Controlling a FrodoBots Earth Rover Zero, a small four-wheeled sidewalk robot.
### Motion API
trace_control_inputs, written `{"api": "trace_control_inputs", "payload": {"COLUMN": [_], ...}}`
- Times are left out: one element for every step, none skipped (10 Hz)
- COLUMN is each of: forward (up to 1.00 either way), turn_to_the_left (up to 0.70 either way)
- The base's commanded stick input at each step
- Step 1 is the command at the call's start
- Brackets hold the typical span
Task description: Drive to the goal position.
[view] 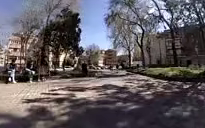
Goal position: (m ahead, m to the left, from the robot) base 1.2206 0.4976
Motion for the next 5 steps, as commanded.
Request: {"api": "trace_control_inputs", "payload": {"forward": [0.85,0.85,0.85,0.85,0.85], "turn_to_the_left": [0.0,0.0,0.0,0.0,0.0]}}
